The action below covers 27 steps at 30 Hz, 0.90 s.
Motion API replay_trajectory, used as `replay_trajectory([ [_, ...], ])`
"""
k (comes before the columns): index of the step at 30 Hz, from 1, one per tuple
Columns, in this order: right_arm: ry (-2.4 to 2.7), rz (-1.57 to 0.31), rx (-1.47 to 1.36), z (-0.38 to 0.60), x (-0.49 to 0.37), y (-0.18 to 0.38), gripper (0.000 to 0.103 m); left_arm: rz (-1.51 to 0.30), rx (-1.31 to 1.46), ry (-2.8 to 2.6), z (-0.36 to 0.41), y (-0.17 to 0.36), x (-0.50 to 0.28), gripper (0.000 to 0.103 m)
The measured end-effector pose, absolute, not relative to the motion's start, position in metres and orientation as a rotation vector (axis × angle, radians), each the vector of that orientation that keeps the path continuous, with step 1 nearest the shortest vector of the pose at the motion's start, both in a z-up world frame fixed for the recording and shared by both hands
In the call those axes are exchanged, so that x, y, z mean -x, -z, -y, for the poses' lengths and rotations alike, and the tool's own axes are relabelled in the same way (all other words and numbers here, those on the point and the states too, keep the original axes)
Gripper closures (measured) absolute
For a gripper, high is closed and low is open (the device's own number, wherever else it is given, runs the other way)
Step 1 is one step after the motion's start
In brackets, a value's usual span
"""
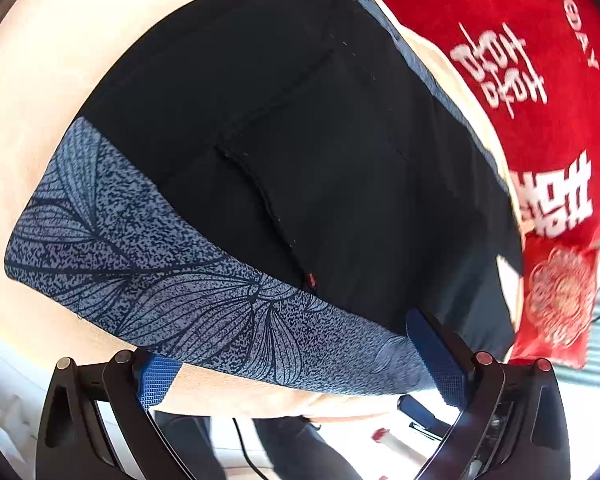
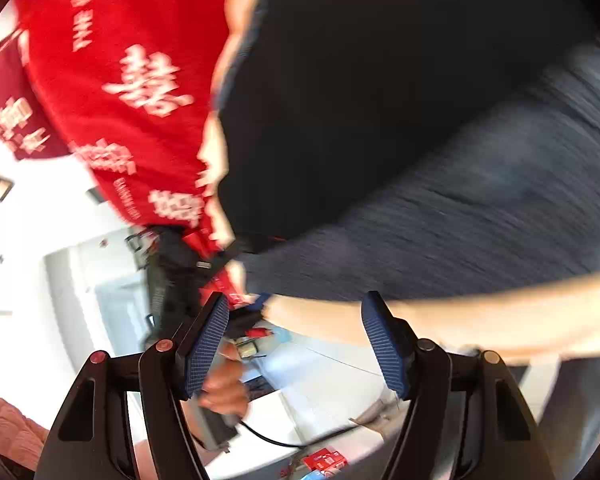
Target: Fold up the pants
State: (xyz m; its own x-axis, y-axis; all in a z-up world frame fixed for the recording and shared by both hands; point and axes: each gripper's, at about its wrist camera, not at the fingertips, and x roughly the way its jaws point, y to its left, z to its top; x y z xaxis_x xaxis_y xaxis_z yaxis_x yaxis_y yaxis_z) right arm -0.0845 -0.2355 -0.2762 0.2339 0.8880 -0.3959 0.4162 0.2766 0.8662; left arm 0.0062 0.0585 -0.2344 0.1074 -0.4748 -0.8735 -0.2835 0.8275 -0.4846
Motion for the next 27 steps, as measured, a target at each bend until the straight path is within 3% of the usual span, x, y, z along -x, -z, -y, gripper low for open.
replay_trajectory([
  [6, -0.457, -1.333, -1.461, 0.253, 0.094, 0.308, 0.032, -1.485, 0.574, 0.145, -0.055, 0.232, -0.005, 0.001],
  [8, -0.490, -1.280, -1.470, 0.253, 0.082, 0.302, 0.045, -1.471, 0.581, 0.136, -0.059, 0.227, -0.006, 0.007],
  [16, -0.387, -1.273, -1.525, 0.270, 0.093, 0.303, 0.046, -1.475, 0.575, 0.128, -0.061, 0.231, -0.007, 0.011],
  [18, -0.318, -1.234, -1.634, 0.279, 0.101, 0.311, 0.062, -1.481, 0.560, 0.098, -0.062, 0.232, -0.008, 0.020],
  [19, -0.270, -1.229, -1.675, 0.281, 0.102, 0.313, 0.086, -1.482, 0.560, 0.086, -0.063, 0.232, -0.008, 0.029],
  [20, -0.237, -1.231, -1.683, 0.282, 0.101, 0.310, 0.094, -1.481, 0.555, 0.077, -0.065, 0.230, -0.007, 0.047],
  [21, -0.232, -1.230, -1.661, 0.280, 0.097, 0.303, 0.094, -1.487, 0.554, 0.082, -0.068, 0.229, -0.007, 0.058],
  [22, -0.241, -1.233, -1.610, 0.279, 0.092, 0.291, 0.094, -1.496, 0.580, 0.109, -0.072, 0.229, -0.008, 0.079],
  [27, -0.365, -1.263, -1.370, 0.285, 0.057, 0.233, 0.094, -1.464, 0.597, 0.150, -0.080, 0.199, -0.014, 0.082],
])
